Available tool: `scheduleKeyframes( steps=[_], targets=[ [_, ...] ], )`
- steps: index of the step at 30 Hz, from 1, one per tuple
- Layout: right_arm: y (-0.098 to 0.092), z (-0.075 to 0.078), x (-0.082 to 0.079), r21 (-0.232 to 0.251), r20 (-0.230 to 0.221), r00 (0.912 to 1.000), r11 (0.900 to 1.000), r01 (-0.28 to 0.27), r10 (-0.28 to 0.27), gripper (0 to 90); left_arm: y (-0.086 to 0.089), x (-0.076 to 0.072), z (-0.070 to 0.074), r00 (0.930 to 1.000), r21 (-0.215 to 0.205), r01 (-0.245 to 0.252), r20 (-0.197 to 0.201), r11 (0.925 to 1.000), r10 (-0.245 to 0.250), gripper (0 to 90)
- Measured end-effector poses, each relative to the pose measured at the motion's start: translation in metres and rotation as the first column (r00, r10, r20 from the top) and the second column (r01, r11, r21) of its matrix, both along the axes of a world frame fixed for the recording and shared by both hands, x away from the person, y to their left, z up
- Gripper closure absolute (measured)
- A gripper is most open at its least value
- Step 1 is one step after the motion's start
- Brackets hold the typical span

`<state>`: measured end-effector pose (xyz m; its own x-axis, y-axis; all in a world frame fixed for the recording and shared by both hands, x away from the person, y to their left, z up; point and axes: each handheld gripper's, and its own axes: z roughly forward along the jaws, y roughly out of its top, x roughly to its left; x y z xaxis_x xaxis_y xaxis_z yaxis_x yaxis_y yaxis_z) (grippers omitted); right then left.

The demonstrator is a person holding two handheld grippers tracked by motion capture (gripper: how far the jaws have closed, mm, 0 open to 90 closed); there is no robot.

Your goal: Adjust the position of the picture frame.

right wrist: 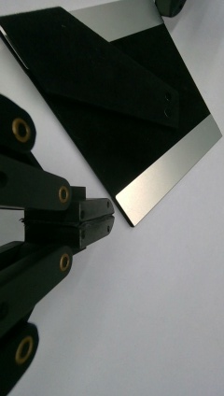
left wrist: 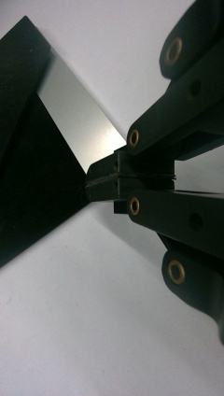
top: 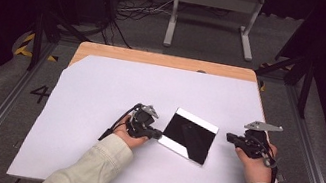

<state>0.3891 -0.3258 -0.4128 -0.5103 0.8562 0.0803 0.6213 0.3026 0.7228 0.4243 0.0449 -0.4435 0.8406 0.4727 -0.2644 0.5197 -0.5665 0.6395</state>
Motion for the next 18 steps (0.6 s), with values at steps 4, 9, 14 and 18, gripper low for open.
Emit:
scheduleKeyframes(
  steps=[4,9,14,18],
  targets=[
    [0.003,-0.004,0.007,0.004,-0.009,0.9996,1.000,0.026,-0.026,90.0,0.009,-0.002,0.004,0.9994,-0.010,-0.031,0.016,0.9995,0.031,90.0],
    [0.011,-0.010,0.019,-0.010,-0.036,0.9983,0.999,0.044,-0.045,90.0,0.029,-0.003,0.008,0.9965,-0.014,-0.076,0.033,0.9970,0.077,90.0],
    [0.021,-0.018,0.032,-0.056,-0.075,0.9958,0.997,0.048,-0.052,90.0,0.045,-0.004,0.007,0.9932,-0.021,-0.112,0.029,0.9935,0.113,90.0],
    [0.030,-0.018,0.038,-0.051,-0.084,0.9957,0.998,0.034,-0.038,90.0,0.051,-0.007,0.008,0.9914,-0.028,-0.125,0.035,0.9918,0.126,90.0]
  ],
)
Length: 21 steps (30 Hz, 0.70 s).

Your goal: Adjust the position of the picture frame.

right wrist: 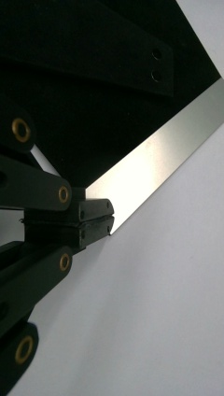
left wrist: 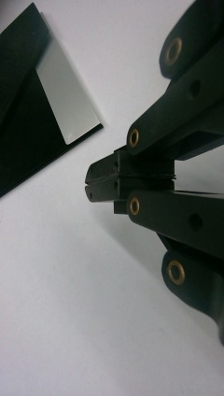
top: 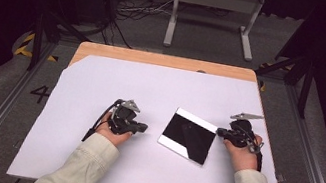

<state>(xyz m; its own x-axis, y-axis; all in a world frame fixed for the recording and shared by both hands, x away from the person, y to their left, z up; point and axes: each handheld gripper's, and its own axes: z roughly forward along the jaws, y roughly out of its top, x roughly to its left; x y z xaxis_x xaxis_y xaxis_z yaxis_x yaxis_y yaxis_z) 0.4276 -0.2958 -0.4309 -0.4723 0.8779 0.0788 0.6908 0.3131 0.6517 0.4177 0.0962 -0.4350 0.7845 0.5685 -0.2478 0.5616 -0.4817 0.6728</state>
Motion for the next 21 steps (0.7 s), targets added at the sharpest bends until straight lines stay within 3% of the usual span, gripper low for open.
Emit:
scheduleKeyframes(
  steps=[4,12,21],
  targets=[
    [0.015,-0.003,0.008,0.016,0.008,0.9994,0.999,-0.033,0.033,90.0,0.005,-0.003,0.000,0.9999,-0.007,-0.015,-0.004,0.9999,0.015,90.0],
    [0.058,-0.003,0.018,-0.018,0.028,0.9923,0.993,-0.120,0.120,90.0,0.016,-0.008,-0.001,0.9992,-0.013,-0.040,-0.006,0.9991,0.040,90.0],
    [0.043,0.011,0.002,-0.022,0.052,0.9866,0.988,-0.154,0.155,90.0,0.021,-0.009,0.003,0.9991,0.004,-0.038,0.016,0.9993,0.038,90.0]
  ],
)
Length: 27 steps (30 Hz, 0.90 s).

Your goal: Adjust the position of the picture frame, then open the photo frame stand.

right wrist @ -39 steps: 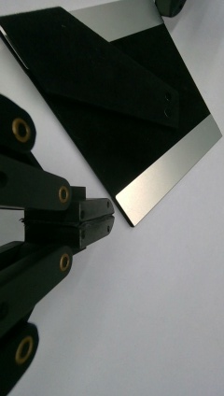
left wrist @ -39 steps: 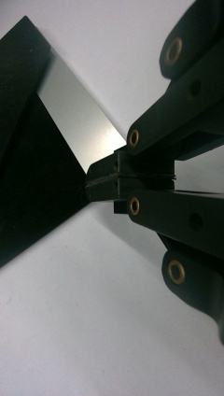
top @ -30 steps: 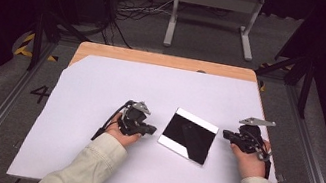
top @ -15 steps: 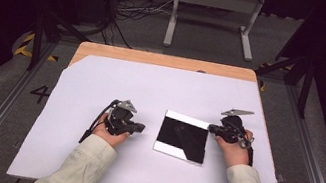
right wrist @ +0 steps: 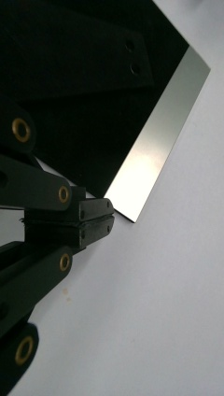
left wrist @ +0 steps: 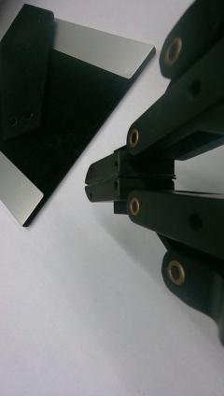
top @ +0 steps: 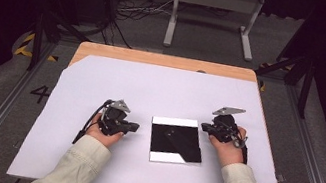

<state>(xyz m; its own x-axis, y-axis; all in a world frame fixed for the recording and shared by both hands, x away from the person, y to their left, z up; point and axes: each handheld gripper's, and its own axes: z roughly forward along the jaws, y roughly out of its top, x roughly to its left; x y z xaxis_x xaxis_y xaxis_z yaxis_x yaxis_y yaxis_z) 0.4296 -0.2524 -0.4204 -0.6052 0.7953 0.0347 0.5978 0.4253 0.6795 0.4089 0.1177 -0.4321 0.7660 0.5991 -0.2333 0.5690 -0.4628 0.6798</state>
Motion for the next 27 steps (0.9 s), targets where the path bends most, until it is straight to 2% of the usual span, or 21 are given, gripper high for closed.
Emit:
scheduleKeyframes(
  steps=[2,5,7,13,15,21,23,27],
  targets=[
    [-0.003,0.006,-0.005,0.003,0.002,0.9999,1.000,-0.013,0.013,90.0,-0.001,-0.001,0.003,0.9999,0.014,0.008,0.013,0.9999,-0.009,90.0],
    [-0.007,0.016,-0.015,-0.027,0.019,0.9990,0.999,-0.040,0.040,90.0,-0.004,-0.006,0.010,0.9987,0.054,0.023,0.043,0.9983,-0.026,90.0],
    [-0.009,0.021,-0.019,-0.038,0.025,0.9984,0.998,-0.050,0.051,90.0,-0.005,-0.007,0.013,0.9984,0.062,0.029,0.047,0.9977,-0.031,89.7],
    [-0.015,0.030,-0.027,-0.033,0.013,0.9971,0.997,-0.075,0.075,90.0,-0.006,-0.013,0.024,0.9954,0.097,0.056,0.072,0.9937,-0.063,87.6],
    [-0.016,0.033,-0.031,-0.039,0.000,0.9952,0.994,-0.097,0.097,90.0,-0.006,-0.015,0.027,0.9938,0.108,0.076,0.073,0.9912,-0.084,86.8],
    [-0.019,0.035,-0.035,-0.051,-0.026,0.9902,0.989,-0.138,0.137,89.9,-0.006,-0.017,0.029,0.9925,0.100,0.098,0.064,0.9901,-0.104,85.0],
    [-0.019,0.035,-0.036,-0.057,-0.039,0.9880,0.987,-0.152,0.150,89.8,-0.005,-0.018,0.029,0.9925,0.092,0.105,0.052,0.9902,-0.110,84.1],
    [-0.017,0.038,-0.038,-0.074,-0.056,0.9824,0.980,-0.182,0.178,89.5,-0.003,-0.018,0.027,0.9927,0.101,0.108,0.043,0.9890,-0.113,82.5]
  ],
)
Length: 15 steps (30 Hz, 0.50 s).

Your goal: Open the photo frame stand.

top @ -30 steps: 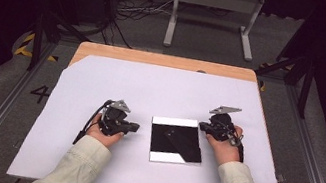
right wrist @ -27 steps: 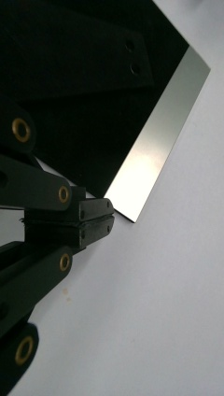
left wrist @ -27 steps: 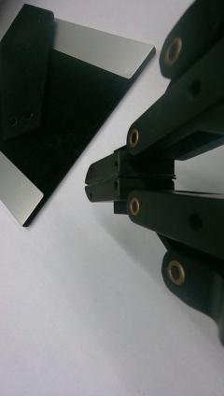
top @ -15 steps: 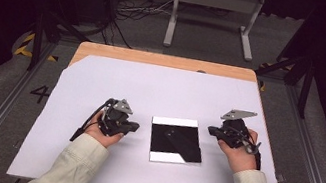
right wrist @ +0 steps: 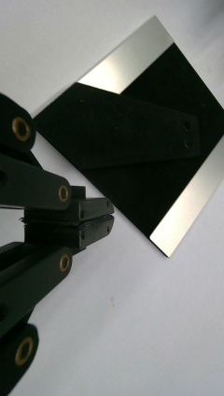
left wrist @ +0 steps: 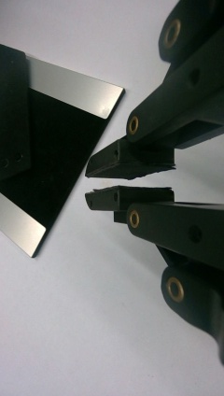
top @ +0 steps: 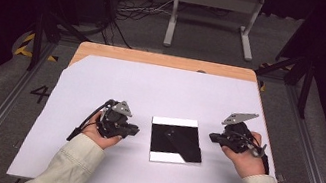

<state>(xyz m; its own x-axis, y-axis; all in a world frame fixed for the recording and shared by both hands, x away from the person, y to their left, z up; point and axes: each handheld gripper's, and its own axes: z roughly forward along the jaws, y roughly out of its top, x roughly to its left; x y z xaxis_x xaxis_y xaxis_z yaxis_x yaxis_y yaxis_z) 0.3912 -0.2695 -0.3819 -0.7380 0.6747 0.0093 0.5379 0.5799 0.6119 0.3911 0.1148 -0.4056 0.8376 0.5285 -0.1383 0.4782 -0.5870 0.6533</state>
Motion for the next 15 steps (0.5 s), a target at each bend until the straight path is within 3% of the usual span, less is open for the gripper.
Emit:
scheduleKeyframes(
  steps=[5,15],
  targets=[
    [0.005,0.004,-0.003,-0.025,-0.018,0.9996,0.999,-0.024,0.023,88.5,0.003,0.004,-0.006,0.9998,0.010,-0.008,-0.019,0.9999,0.008,81.1],
    [0.012,0.004,-0.008,-0.074,-0.072,0.9954,0.995,-0.068,0.063,85.2,0.004,0.005,-0.005,0.9998,0.000,-0.001,-0.018,1.0000,0.001,80.2]
  ],
)
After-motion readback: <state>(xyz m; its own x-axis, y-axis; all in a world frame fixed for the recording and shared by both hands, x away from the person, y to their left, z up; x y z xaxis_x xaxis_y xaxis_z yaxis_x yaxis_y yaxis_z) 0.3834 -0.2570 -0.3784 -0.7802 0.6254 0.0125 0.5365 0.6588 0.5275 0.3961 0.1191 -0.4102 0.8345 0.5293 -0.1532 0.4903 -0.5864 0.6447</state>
